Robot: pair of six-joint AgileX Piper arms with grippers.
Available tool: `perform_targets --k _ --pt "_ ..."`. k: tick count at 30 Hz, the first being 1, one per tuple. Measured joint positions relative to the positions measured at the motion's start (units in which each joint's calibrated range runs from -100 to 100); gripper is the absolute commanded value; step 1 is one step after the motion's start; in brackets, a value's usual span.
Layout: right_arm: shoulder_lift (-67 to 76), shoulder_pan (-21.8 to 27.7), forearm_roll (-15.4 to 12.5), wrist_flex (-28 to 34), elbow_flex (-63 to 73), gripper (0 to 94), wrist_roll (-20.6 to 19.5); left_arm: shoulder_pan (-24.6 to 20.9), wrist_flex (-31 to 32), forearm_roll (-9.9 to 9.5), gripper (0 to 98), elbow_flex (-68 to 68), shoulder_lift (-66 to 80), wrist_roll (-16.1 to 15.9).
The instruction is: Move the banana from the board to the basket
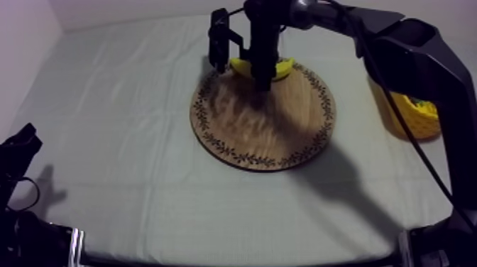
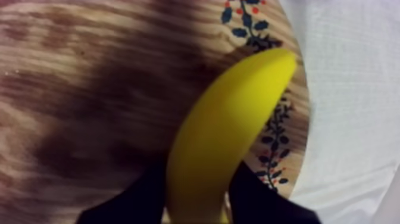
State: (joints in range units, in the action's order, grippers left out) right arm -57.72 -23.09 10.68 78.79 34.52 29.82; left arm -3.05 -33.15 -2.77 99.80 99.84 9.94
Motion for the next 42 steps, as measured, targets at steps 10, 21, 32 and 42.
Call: perform_targets --k 10,21,32,42 --pt "1.59 -0.1 0.4 -0.99 -1.57 19.1 -0.68 0.0 0.0 0.0 0.1 0.0 0.0 0.0" --pt "13.61 0.3 -0.38 0.11 -5.07 20.6 0.59 0.0 0.0 0.0 0.1 0.0 0.0 0.0" --pt "28.64 0.26 -0.5 3.85 -8.91 21.3 0.85 0.0 0.0 0.0 0.1 0.0 0.0 0.0" --pt "34.34 -0.14 -0.18 3.82 -15.54 22.3 -1.76 0.0 0.0 0.0 0.1 0.0 0.0 0.0"
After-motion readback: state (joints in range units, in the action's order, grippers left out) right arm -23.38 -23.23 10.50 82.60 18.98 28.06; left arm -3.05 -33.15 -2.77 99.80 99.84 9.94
